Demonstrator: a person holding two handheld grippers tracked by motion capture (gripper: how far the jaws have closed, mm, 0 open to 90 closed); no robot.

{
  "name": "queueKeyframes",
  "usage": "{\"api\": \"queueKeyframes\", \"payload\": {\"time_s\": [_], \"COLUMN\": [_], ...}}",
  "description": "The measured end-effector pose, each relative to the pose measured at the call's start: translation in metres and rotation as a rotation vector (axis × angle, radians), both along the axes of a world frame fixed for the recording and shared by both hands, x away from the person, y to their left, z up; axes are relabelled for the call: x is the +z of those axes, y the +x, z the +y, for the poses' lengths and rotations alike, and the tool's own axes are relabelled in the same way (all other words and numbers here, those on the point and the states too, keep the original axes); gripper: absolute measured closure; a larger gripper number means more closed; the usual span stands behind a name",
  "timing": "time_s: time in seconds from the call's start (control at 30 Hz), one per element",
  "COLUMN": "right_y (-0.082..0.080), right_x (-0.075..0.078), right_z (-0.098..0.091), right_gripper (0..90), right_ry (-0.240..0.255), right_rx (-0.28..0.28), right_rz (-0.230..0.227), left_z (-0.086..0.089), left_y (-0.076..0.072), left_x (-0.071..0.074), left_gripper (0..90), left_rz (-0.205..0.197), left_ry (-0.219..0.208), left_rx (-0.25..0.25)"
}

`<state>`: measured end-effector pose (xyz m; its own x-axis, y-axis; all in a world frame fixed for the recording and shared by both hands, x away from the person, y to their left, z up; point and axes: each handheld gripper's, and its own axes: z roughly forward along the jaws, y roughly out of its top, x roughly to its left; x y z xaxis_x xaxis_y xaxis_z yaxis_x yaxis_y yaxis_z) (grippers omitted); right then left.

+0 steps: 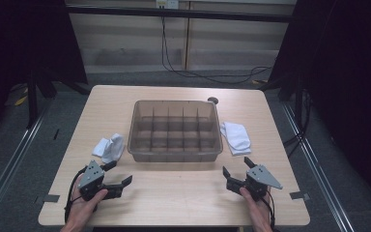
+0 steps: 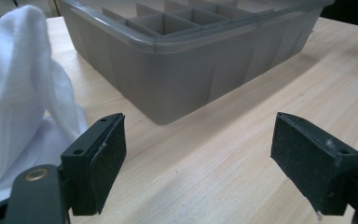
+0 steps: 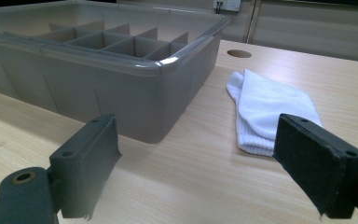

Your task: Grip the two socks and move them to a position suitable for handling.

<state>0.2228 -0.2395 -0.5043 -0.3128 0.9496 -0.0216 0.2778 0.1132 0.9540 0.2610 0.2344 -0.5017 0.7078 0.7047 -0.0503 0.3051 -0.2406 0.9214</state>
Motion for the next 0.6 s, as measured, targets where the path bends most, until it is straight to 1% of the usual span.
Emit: {"api": "queueKeyframes", "payload": {"time_s": [0.03, 0.07, 0.1, 0.13, 0.17, 0.2, 0.23, 0.27, 0.3, 0.33, 0.37, 0.47, 0.53, 0.57, 0.6], "right_y": [0.0, 0.0005, 0.0008, 0.0008, 0.001, 0.0019, 0.0019, 0.0041, 0.0041, 0.005, 0.006, 0.0057, 0.005, 0.0046, 0.0042], "right_x": [0.0, 0.0, 0.0, 0.0, 0.0, -0.0001, -0.0001, 0.0003, 0.0003, 0.0003, 0.0003, 0.0005, 0.0005, 0.0006, 0.0006], "right_z": [0.0, -0.0025, -0.0039, -0.0039, -0.0049, -0.0063, -0.0063, -0.0072, -0.0072, -0.0074, -0.0074, -0.0066, -0.0053, -0.005, -0.0043], "right_gripper": [13.0, 13.2, 13.3, 13.3, 13.3, 15.3, 15.3, 15.5, 15.5, 15.5, 15.9, 15.9, 16.0, 16.1, 16.1], "right_ry": [0.0, 0.025, 0.039, 0.039, 0.05, 0.065, 0.065, 0.071, 0.071, 0.069, 0.064, 0.056, 0.046, 0.041, 0.025], "right_rx": [0.0, -0.003, -0.005, -0.005, -0.01, -0.012, -0.012, -0.006, -0.006, -0.008, 0.007, 0.014, 0.01, 0.017, 0.022], "right_rz": [0.0, 0.003, 0.008, 0.008, 0.011, 0.018, 0.018, 0.057, 0.057, 0.067, 0.079, 0.086, 0.082, 0.088, 0.091], "left_z": [0.0001, 0.0004, 0.0, 0.0003, 0.0012, 0.0018, 0.002, 0.0034, 0.0034, 0.0037, 0.0039, 0.0042, 0.0043, 0.0058, 0.0058], "left_y": [0.0002, 0.0007, 0.001, 0.0018, 0.0031, 0.0038, 0.004, 0.0046, 0.0046, 0.0046, 0.0048, 0.0049, 0.0049, 0.0055, 0.0055], "left_x": [0.0, 0.0001, -0.0001, -0.0001, 0.0, -0.0001, -0.0003, -0.0003, -0.0003, -0.0003, -0.0003, -0.0003, -0.0003, -0.0004, -0.0004], "left_gripper": [17.9, 17.8, 17.5, 17.5, 17.5, 17.5, 17.5, 16.9, 16.9, 16.9, 16.9, 16.6, 16.5, 16.5, 16.5], "left_rz": [-0.001, 0.002, 0.005, 0.005, 0.002, 0.003, 0.009, 0.011, 0.011, 0.002, 0.004, 0.0, 0.002, 0.013, 0.013], "left_ry": [0.001, 0.004, 0.002, 0.003, 0.004, -0.002, -0.009, -0.013, -0.013, -0.012, -0.014, -0.014, -0.016, -0.031, -0.031], "left_rx": [0.0, -0.007, 0.0, 0.008, 0.009, 0.018, 0.023, 0.036, 0.036, 0.04, 0.038, 0.038, 0.037, 0.05, 0.05]}}
